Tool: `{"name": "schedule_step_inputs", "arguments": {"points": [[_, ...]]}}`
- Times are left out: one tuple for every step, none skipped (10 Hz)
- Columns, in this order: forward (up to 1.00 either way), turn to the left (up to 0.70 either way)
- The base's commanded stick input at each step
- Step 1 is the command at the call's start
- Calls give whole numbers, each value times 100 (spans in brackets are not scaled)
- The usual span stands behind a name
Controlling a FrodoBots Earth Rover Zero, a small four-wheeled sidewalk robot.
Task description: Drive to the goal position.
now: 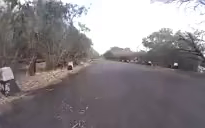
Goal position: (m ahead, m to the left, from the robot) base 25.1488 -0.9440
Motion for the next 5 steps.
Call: {"name": "schedule_step_inputs", "arguments": {"points": [[70,0],[70,0],[70,0],[70,0],[70,0]]}}
